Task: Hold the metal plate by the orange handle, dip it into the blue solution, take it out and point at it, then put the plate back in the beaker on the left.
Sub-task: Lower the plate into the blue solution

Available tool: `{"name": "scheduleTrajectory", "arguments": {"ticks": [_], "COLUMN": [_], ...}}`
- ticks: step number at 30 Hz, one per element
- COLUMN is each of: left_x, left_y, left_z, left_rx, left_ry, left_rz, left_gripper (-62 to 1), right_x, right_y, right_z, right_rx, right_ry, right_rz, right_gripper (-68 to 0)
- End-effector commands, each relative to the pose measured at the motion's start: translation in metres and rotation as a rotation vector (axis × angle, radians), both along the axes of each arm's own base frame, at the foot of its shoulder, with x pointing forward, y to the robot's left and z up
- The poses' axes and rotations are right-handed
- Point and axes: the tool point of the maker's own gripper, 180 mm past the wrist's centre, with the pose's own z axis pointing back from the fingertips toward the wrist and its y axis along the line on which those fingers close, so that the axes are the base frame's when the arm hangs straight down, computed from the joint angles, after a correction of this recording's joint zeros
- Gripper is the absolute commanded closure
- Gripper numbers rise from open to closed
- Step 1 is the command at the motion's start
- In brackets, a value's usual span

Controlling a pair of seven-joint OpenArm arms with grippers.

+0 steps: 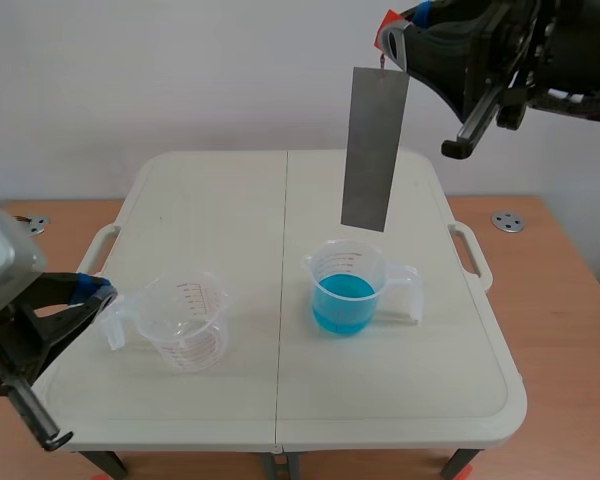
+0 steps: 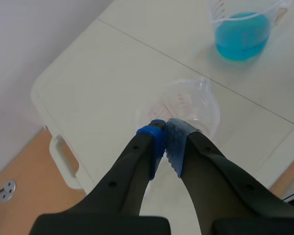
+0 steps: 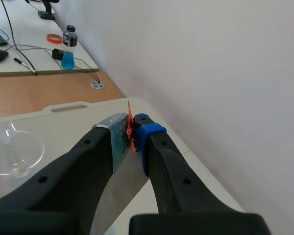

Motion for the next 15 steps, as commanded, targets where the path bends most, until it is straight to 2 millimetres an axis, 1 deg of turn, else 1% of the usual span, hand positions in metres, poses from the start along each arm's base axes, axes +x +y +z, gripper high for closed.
{"name": "scheduleTrajectory", "arguments": {"ticks": [1,7,11,15], "left_x": [-0.008,-0.04,-0.06,-0.073], "left_y": [-0.001,0.017,0.028,0.041], "left_z": [0.008,0.009,0.007,0.007], "left_rx": [-0.032,-0.07,-0.088,-0.088], "left_ry": [-0.011,0.033,0.067,0.081], "left_rz": [0.001,0.044,0.069,0.109], "left_gripper": [-2.9,-2.9,-2.9,-2.9], "right_x": [0.001,0.002,0.006,0.01], "right_y": [-0.002,0.001,0.002,0.004], "right_z": [0.009,0.0,-0.009,-0.02], "right_rx": [0.024,0.016,0.009,0.01], "right_ry": [-0.029,-0.027,-0.019,0.001], "right_rz": [0.006,0.014,0.0,-0.017], "right_gripper": [-1.3,-1.3,-1.3,-1.3]}}
